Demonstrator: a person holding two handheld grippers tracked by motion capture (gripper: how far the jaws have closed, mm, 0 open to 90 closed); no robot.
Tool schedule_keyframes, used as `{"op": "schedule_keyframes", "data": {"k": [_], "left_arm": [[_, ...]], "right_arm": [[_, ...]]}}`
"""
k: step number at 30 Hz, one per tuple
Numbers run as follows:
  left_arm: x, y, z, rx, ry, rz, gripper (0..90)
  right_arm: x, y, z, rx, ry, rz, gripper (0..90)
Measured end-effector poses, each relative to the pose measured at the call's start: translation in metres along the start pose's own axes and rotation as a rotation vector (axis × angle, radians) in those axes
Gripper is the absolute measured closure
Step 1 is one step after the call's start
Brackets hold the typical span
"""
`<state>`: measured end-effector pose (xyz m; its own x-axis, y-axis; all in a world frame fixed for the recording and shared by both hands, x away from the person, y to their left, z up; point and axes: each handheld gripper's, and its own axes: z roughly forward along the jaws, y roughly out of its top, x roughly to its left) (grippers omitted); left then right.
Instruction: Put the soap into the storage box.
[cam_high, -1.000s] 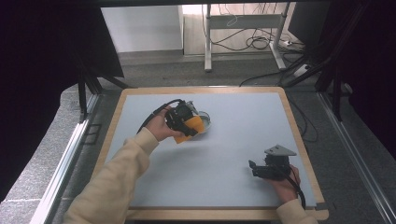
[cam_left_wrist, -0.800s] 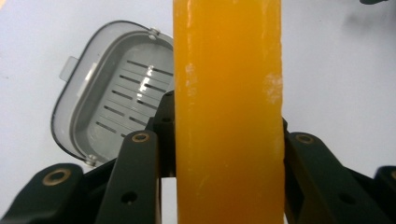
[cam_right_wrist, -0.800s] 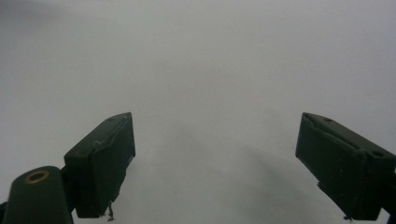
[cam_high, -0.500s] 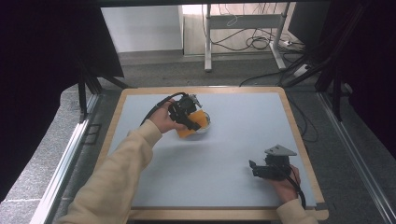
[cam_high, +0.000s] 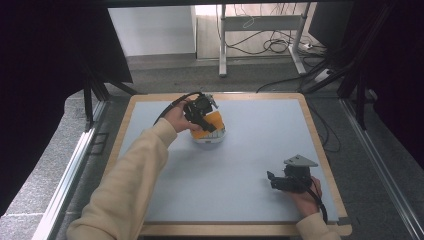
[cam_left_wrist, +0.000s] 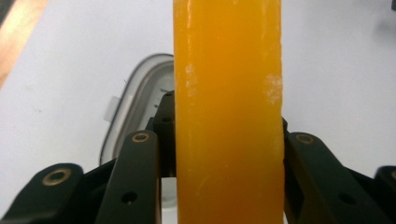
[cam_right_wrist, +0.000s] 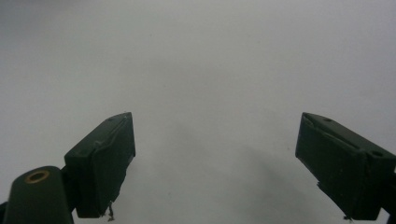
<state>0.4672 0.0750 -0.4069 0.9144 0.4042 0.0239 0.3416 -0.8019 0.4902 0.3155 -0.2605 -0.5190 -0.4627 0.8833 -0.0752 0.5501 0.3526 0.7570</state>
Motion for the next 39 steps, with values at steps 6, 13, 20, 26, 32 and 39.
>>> {"op": "schedule_keyframes", "data": {"k": [6,13,20,26,32,39], "left_arm": [[0.010,0.000,0.008,0.000,-0.024,0.022,61.9],[0.021,0.005,0.018,0.026,-0.025,0.069,61.8],[0.027,0.004,0.029,0.031,-0.056,0.085,61.8],[0.035,0.002,0.040,0.047,-0.081,0.088,61.9],[0.038,0.000,0.051,0.066,-0.085,0.120,61.9],[0.039,-0.004,0.059,0.085,-0.067,0.141,61.4]], "right_arm": [[0.000,0.000,0.001,0.004,0.000,-0.001,12.5],[-0.001,0.000,0.000,0.002,-0.003,0.001,12.7],[-0.001,0.000,0.000,0.001,-0.006,-0.004,12.7],[-0.001,-0.001,0.000,0.003,-0.003,-0.006,12.7],[-0.003,-0.001,0.000,0.002,-0.007,-0.002,12.7],[-0.001,-0.001,0.001,0.005,-0.006,-0.014,12.7]]}}
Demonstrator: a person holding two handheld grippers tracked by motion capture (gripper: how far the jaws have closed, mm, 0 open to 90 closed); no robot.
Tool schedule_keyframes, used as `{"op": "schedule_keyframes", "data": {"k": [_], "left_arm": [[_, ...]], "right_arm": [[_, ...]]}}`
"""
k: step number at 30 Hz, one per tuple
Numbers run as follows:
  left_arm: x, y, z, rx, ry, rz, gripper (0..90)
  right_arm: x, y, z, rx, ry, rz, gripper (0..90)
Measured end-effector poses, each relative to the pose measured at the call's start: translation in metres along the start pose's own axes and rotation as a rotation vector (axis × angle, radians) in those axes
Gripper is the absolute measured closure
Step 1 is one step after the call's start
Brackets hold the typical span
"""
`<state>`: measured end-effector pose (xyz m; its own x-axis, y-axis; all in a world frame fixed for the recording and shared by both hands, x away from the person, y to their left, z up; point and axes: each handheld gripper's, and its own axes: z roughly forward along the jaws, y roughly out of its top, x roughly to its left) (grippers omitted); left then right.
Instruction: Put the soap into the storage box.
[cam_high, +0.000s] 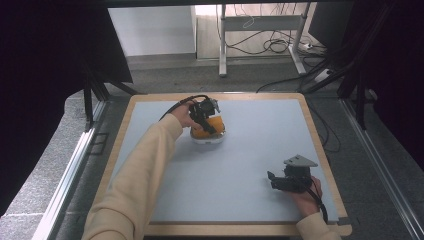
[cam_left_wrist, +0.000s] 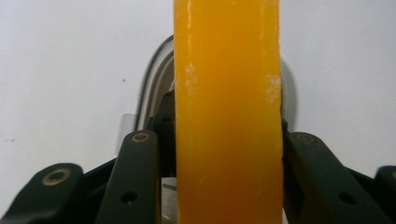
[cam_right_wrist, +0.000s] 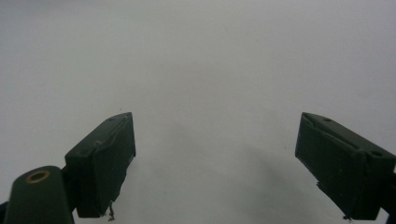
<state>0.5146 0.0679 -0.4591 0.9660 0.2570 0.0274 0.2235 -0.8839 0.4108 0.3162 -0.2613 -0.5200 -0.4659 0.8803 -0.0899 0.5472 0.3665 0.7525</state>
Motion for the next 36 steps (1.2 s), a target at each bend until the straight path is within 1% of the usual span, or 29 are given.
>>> {"op": "schedule_keyframes", "data": {"k": [1,2,3,4,5,6,8,9,10,11,12,13,15,16,18,20,22,23,24,25,27,28,29,30,31,33,34,35,36], "left_arm": [[0.000,-0.001,-0.001,-0.010,0.005,-0.007,61.4],[0.001,-0.001,-0.003,-0.035,0.001,-0.028,57.8],[0.002,-0.001,-0.006,-0.046,0.000,-0.034,57.8],[0.002,-0.001,-0.008,-0.047,0.010,-0.040,52.4],[0.000,0.000,-0.009,-0.036,0.033,-0.037,45.9],[-0.002,0.001,-0.011,-0.017,0.095,-0.037,35.0],[-0.002,0.001,-0.012,-0.016,0.104,-0.042,26.8],[-0.003,0.001,-0.014,-0.016,0.117,-0.042,26.8],[-0.003,0.001,-0.017,-0.034,0.150,-0.058,22.5],[-0.004,0.001,-0.019,-0.044,0.167,-0.064,20.6],[-0.004,0.001,-0.019,-0.044,0.167,-0.064,20.0],[-0.004,0.000,-0.021,-0.057,0.178,-0.075,20.0],[-0.005,-0.001,-0.026,-0.084,0.161,-0.095,19.3],[-0.006,-0.001,-0.032,-0.102,0.160,-0.112,18.4],[-0.007,-0.001,-0.036,-0.112,0.159,-0.115,18.4],[-0.011,-0.002,-0.046,-0.145,0.156,-0.139,18.4],[-0.013,-0.003,-0.050,-0.154,0.157,-0.143,19.6],[-0.016,-0.005,-0.053,-0.164,0.152,-0.152,21.0],[-0.023,-0.009,-0.057,-0.173,0.158,-0.161,21.2],[-0.023,-0.009,-0.057,-0.173,0.158,-0.161,21.3],[-0.034,-0.019,-0.063,-0.191,0.171,-0.178,21.7],[-0.037,-0.023,-0.065,-0.210,0.169,-0.191,22.1],[-0.037,-0.023,-0.065,-0.210,0.169,-0.191,22.6],[-0.045,-0.031,-0.071,-0.242,0.174,-0.216,23.2],[-0.045,-0.031,-0.071,-0.242,0.174,-0.216,23.3],[-0.052,-0.040,-0.076,-0.260,0.172,-0.239,23.3],[-0.059,-0.049,-0.081,-0.272,0.174,-0.265,23.4],[-0.059,-0.049,-0.081,-0.272,0.174,-0.265,23.5],[-0.063,-0.054,-0.083,-0.277,0.177,-0.272,23.6]], "right_arm": [[0.000,0.000,0.000,0.000,0.000,0.000,12.7],[0.000,0.000,0.000,-0.001,0.001,0.002,12.7],[0.000,0.000,0.000,-0.001,0.001,0.002,12.7],[0.000,0.000,0.000,-0.003,0.002,0.003,12.7],[0.000,0.000,0.000,-0.003,0.002,0.003,12.7],[0.001,0.001,0.000,-0.002,0.004,-0.002,12.7],[0.002,0.001,0.001,0.000,0.006,-0.006,12.7],[0.002,0.001,0.001,0.000,0.006,-0.006,12.7],[0.002,0.001,0.001,0.001,0.005,-0.006,12.7],[0.002,0.001,0.000,0.000,0.005,-0.005,12.7],[0.002,0.001,0.000,0.000,0.005,-0.005,12.7],[0.002,0.001,0.000,-0.001,0.004,-0.004,12.7],[0.001,0.001,0.000,-0.002,0.005,-0.002,12.7],[0.001,0.001,0.000,-0.005,0.007,0.000,12.7],[0.001,0.001,0.000,-0.005,0.007,0.001,12.7],[0.001,0.001,0.000,-0.003,0.008,0.000,12.7],[0.001,0.001,0.000,-0.005,0.007,0.002,12.7],[0.001,0.001,0.000,-0.007,0.006,-0.001,12.7],[0.002,0.001,-0.001,-0.006,0.006,-0.003,12.7],[0.002,0.001,-0.001,-0.006,0.006,-0.003,12.7],[0.003,0.002,-0.001,-0.008,0.008,-0.004,12.7],[0.003,0.002,-0.001,-0.006,0.006,-0.006,12.7],[0.003,0.002,-0.001,-0.006,0.006,-0.006,12.7],[0.004,0.002,-0.001,-0.006,0.004,-0.007,12.7],[0.004,0.002,-0.001,-0.006,0.004,-0.007,12.7],[0.004,0.002,-0.001,-0.007,0.000,-0.004,12.7],[0.003,0.002,-0.002,-0.009,-0.008,-0.005,12.7],[0.003,0.002,-0.002,-0.009,-0.008,-0.005,12.7],[0.002,0.002,-0.002,-0.010,-0.010,-0.005,12.7]]}}
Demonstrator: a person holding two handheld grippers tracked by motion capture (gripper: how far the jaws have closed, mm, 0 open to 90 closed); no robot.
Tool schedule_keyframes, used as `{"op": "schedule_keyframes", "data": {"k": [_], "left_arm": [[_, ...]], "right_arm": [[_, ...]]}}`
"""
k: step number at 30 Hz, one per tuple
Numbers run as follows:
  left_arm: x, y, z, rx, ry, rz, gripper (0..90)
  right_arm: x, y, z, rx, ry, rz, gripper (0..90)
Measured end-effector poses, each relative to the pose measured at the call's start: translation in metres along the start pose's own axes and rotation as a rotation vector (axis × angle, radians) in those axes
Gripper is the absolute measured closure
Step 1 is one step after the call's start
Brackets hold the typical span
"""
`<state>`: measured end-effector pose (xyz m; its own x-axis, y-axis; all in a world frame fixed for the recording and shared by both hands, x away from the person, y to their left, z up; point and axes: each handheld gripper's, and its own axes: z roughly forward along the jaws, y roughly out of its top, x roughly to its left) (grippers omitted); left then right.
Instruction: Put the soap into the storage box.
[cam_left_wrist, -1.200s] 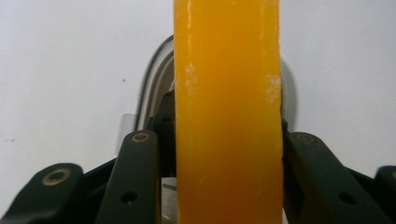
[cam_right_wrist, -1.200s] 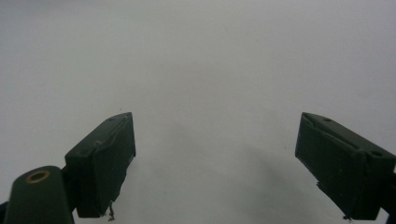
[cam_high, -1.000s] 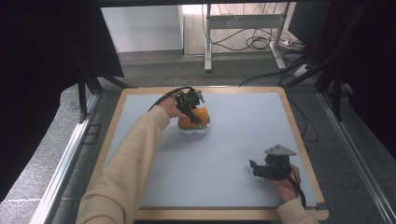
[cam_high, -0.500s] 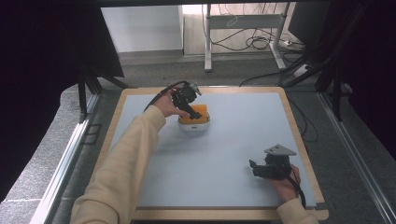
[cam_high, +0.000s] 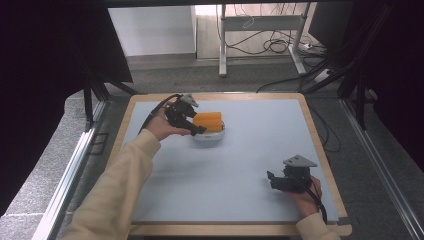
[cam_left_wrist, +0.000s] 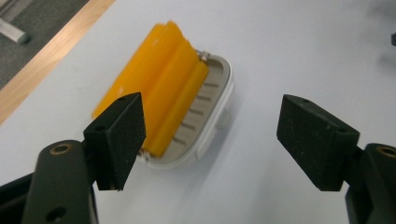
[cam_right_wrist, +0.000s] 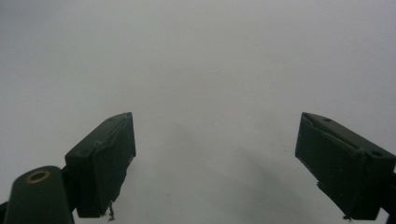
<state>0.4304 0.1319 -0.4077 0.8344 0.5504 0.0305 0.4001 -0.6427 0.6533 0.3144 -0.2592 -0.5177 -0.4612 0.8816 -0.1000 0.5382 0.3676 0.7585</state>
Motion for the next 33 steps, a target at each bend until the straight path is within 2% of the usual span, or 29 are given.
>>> {"op": "schedule_keyframes", "data": {"k": [2,3,4,6,7,11,13,15,16,17,20,24,25,26,33], "left_arm": [[-0.005,-0.011,-0.007,-0.005,0.009,-0.027,23.6],[-0.010,-0.024,-0.013,-0.009,0.035,-0.064,23.6],[-0.010,-0.024,-0.013,-0.009,0.035,-0.064,23.6],[-0.019,-0.042,-0.019,-0.008,0.063,-0.099,23.7],[-0.019,-0.042,-0.019,-0.008,0.063,-0.099,24.1],[-0.031,-0.065,-0.024,-0.017,0.074,-0.120,24.3],[-0.038,-0.080,-0.027,-0.017,0.104,-0.128,24.3],[-0.041,-0.090,-0.028,-0.025,0.115,-0.146,24.5],[-0.043,-0.095,-0.028,-0.023,0.125,-0.143,24.5],[-0.043,-0.095,-0.028,-0.023,0.125,-0.143,24.5],[-0.051,-0.112,-0.028,-0.028,0.133,-0.154,24.5],[-0.052,-0.117,-0.027,-0.006,0.138,-0.150,24.6],[-0.052,-0.117,-0.029,-0.013,0.146,-0.155,24.7],[-0.050,-0.117,-0.030,-0.031,0.136,-0.165,24.9],[-0.053,-0.116,-0.022,-0.013,0.149,-0.163,24.3]], "right_arm": [[-0.001,0.000,-0.001,-0.003,-0.006,0.002,12.7],[-0.001,-0.001,0.000,-0.002,-0.008,0.006,12.7],[-0.001,-0.001,0.000,-0.002,-0.008,0.006,12.7],[-0.002,-0.001,0.000,0.001,-0.006,0.004,12.7],[-0.001,-0.001,0.000,0.002,-0.006,0.004,12.7],[0.000,-0.001,0.000,0.000,-0.005,-0.005,12.7],[0.000,-0.001,0.000,-0.001,-0.004,-0.006,12.7],[-0.001,-0.001,0.000,0.001,-0.005,-0.004,12.7],[-0.001,-0.001,0.000,0.001,-0.006,-0.003,12.7],[-0.001,-0.001,0.000,0.001,-0.006,-0.003,12.7],[-0.001,-0.001,0.000,0.001,-0.009,-0.003,12.7],[-0.001,-0.001,0.001,0.002,-0.009,-0.007,12.7],[0.000,-0.001,0.001,0.001,-0.010,-0.008,12.7],[0.000,-0.001,0.001,-0.002,-0.010,-0.009,12.7],[0.002,0.001,-0.001,-0.027,0.001,-0.013,12.7]]}}
